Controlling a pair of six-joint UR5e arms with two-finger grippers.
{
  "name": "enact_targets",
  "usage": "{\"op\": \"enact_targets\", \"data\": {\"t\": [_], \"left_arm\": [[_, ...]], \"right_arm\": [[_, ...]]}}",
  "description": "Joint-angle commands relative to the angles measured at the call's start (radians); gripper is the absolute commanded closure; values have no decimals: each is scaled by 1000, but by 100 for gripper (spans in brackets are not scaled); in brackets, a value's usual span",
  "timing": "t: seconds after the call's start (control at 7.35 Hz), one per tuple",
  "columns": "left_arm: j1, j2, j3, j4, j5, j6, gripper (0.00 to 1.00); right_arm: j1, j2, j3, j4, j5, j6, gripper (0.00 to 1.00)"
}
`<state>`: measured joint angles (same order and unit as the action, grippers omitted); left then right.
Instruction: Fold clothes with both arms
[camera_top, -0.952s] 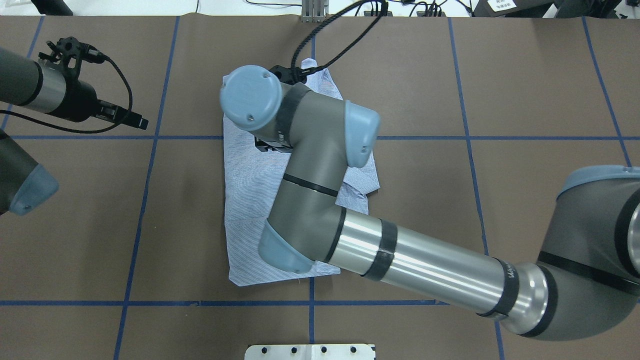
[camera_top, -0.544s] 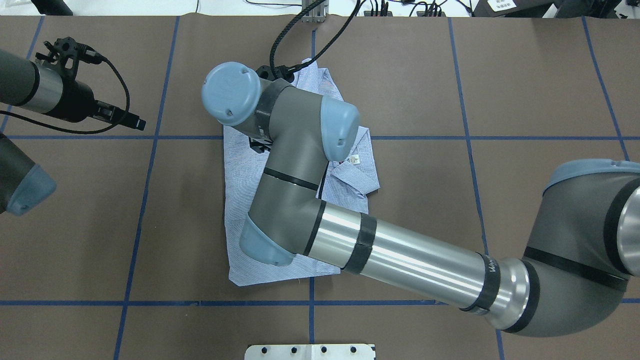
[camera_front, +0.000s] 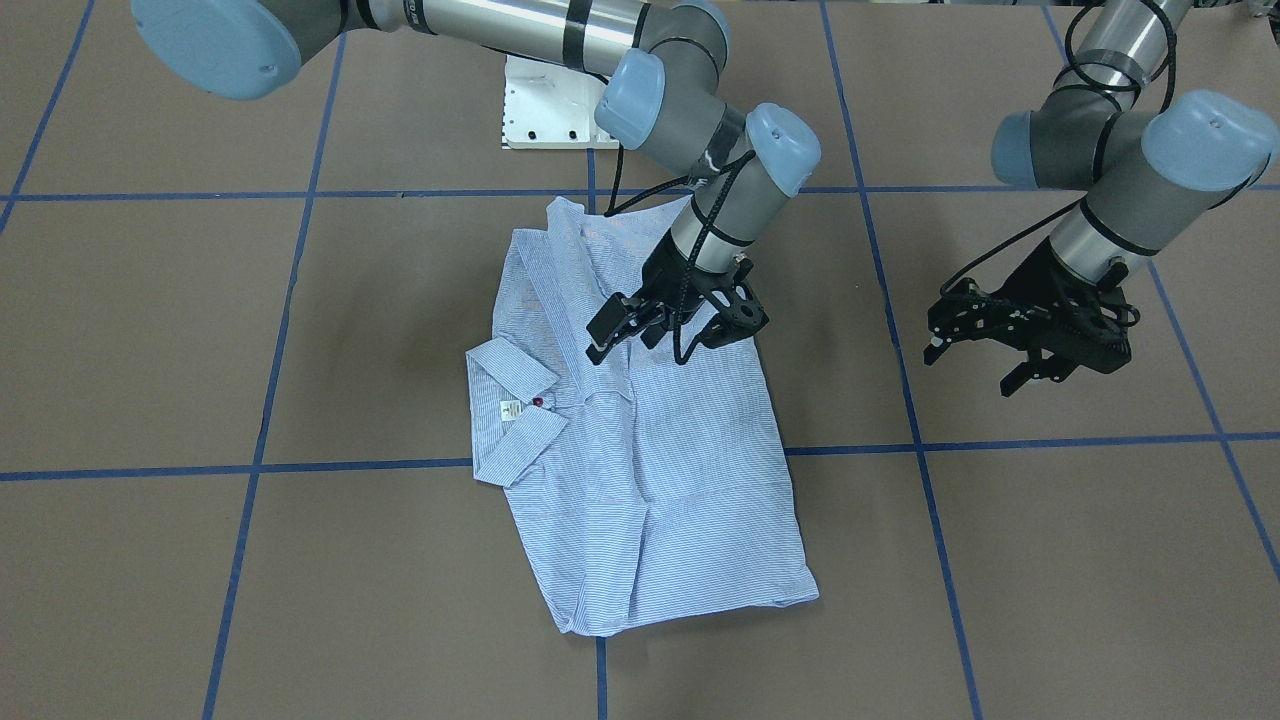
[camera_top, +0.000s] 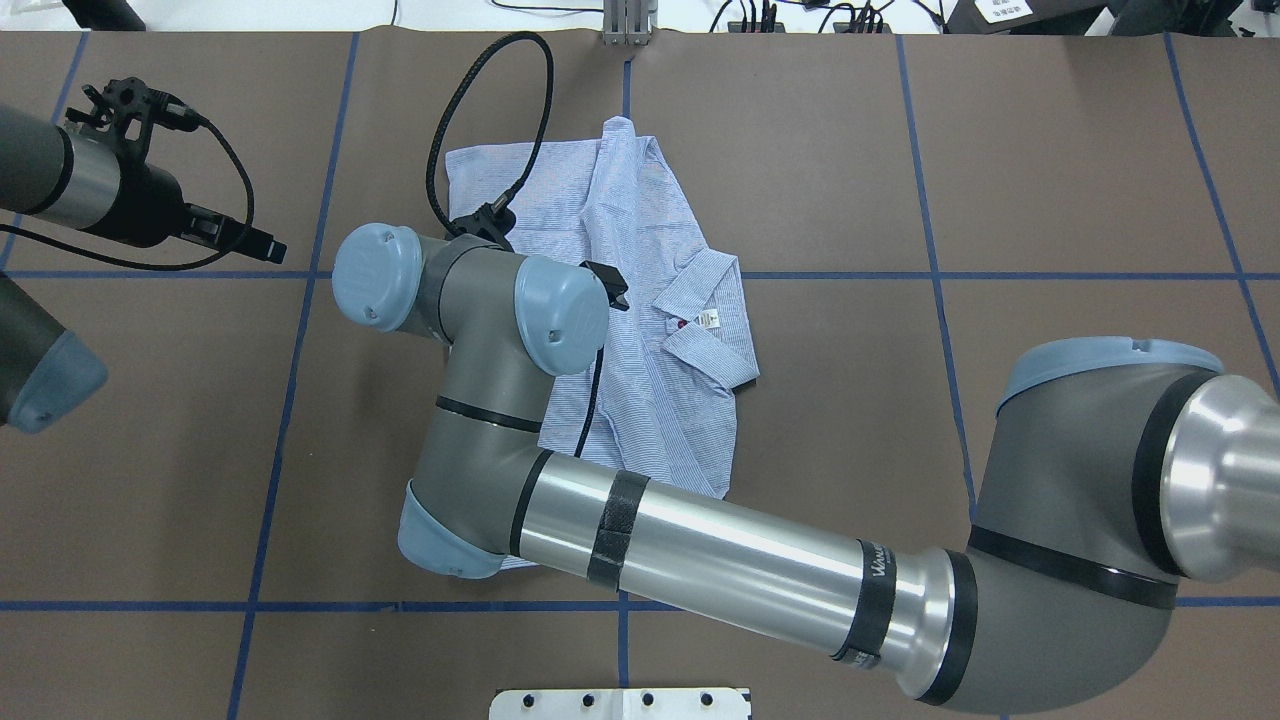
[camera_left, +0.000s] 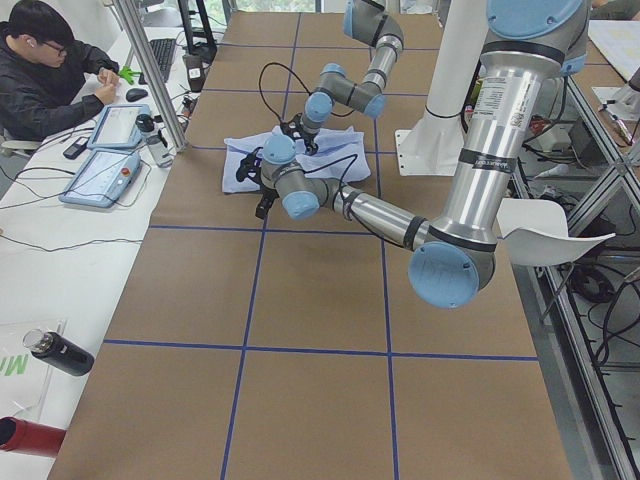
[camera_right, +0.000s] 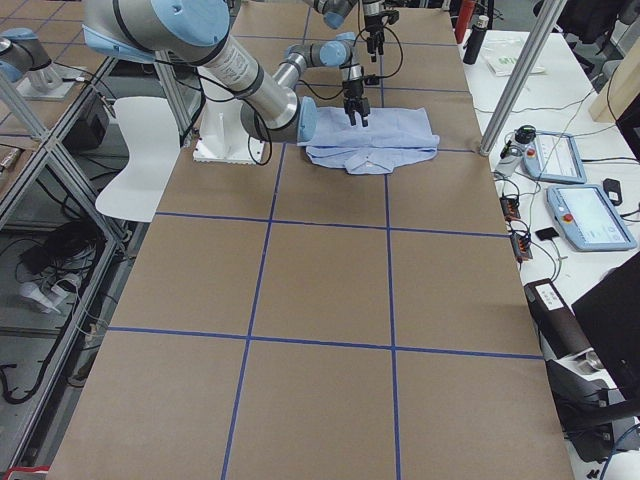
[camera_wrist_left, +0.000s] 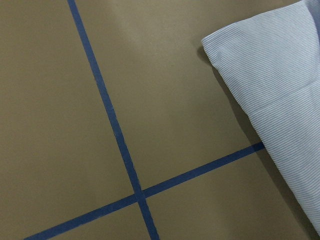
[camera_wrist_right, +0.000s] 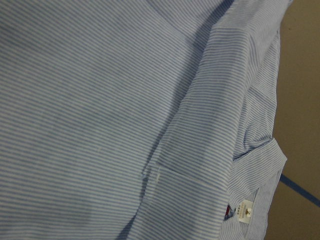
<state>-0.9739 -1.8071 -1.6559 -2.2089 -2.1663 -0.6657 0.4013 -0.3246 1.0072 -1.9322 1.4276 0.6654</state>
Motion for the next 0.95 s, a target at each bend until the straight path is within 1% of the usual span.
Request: {"op": "enact_targets", "data": {"t": [0.0, 0.41, 0.82], "left_arm": [[0, 0, 1, 0, 0, 0, 0], [0, 0, 1, 0, 0, 0, 0], [0, 0, -1, 0, 0, 0, 0]], "right_arm": [[-24, -5, -19, -13, -38, -41, 0], [-38, -5, -19, -4, -38, 32, 0], [-38, -28, -19, -11, -45, 25, 0]]}}
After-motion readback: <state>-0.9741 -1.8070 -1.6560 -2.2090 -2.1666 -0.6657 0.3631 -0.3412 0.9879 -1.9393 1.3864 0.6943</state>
